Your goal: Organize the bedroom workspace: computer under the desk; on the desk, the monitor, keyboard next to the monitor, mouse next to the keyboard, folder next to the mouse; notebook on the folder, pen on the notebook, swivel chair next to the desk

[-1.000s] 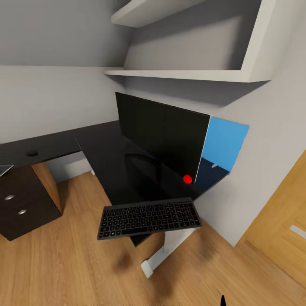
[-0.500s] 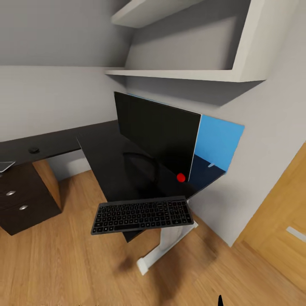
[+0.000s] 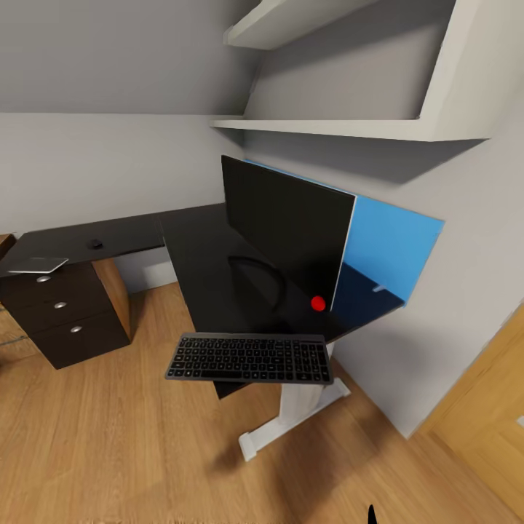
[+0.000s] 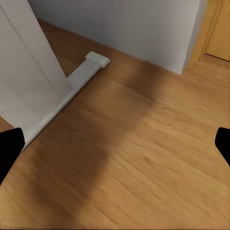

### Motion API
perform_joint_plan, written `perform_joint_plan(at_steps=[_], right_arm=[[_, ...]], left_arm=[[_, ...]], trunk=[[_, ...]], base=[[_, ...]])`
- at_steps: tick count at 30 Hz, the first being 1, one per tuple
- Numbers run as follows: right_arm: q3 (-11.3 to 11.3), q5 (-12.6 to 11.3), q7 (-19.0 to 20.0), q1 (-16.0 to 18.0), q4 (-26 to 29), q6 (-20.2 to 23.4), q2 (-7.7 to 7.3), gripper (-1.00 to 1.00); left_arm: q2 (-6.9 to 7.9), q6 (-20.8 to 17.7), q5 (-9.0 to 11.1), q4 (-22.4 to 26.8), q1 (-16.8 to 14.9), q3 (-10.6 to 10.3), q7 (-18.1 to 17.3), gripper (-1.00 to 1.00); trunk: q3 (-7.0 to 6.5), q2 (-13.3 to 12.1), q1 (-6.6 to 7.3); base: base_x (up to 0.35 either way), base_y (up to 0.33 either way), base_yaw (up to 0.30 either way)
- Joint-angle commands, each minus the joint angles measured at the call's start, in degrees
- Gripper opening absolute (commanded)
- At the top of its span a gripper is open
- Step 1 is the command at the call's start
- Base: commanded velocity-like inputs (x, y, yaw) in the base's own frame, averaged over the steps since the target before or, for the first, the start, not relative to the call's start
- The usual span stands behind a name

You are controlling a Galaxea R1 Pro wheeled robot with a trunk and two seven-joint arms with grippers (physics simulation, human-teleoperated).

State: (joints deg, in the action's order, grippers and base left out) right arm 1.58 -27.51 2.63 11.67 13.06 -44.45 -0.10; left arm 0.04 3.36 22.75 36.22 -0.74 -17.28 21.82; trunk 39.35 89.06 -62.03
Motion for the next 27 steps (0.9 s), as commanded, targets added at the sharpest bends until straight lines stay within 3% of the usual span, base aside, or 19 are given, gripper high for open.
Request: perform_joint_plan(at_steps=[1, 6, 9, 13, 15, 18, 27], right_arm=[[0.1, 1.0, 0.3, 0.0, 0.0, -0.1, 0.01, 1.00], [-0.1, 11.2, 0.0, 0.0, -0.1, -0.1, -0.07, 1.00], [0.0, 12.2, 0.0, 0.0, -0.1, -0.1, -0.18, 1.00], [0.0, 12.5, 0.1, 0.0, -0.1, 0.0, -0.28, 1.00], [0.0, 12.5, 0.1, 0.0, -0.1, 0.1, -0.31, 1.00], [0.0, 12.5, 0.1, 0.0, -0.1, 0.0, -0.33, 1.00], [0.1, 12.5, 0.1, 0.0, -0.1, 0.0, -0.34, 1.00]], left_arm=[[0.08, 0.3, 0.6, 0.0, -0.1, -0.4, 0.4, 1.00], [0.28, 0.4, 0.7, 0.0, -0.1, -0.3, 0.5, 1.00], [0.61, 1.4, 0.8, 0.1, -0.1, 0.2, 0.8, 1.00], [1.49, 4.9, 0.9, 0.2, -0.1, 4.5, 0.7, 1.00], [1.72, 6.2, 1.0, 0.2, -0.1, 7.8, 0.6, 1.00], [1.82, 6.8, 1.0, 0.2, -0.1, 9.8, 0.6, 1.00], [1.81, 7.2, 1.0, 0.3, -0.1, 10.8, 0.6, 1.00]], trunk=[[0.05, 0.0, 0.02], [0.05, 0.0, 0.02], [0.05, 0.0, 0.02], [0.05, 0.0, 0.02], [0.05, 0.0, 0.02], [0.05, 0.0, 0.02], [0.05, 0.0, 0.02]], base=[[-0.095, -0.296, 0.284], [-0.095, -0.295, 0.287], [-0.069, -0.175, 0.252], [-0.016, -0.037, 0.082], [-0.005, -0.012, 0.027], [-0.002, -0.005, 0.012], [0.000, -0.001, 0.001]])
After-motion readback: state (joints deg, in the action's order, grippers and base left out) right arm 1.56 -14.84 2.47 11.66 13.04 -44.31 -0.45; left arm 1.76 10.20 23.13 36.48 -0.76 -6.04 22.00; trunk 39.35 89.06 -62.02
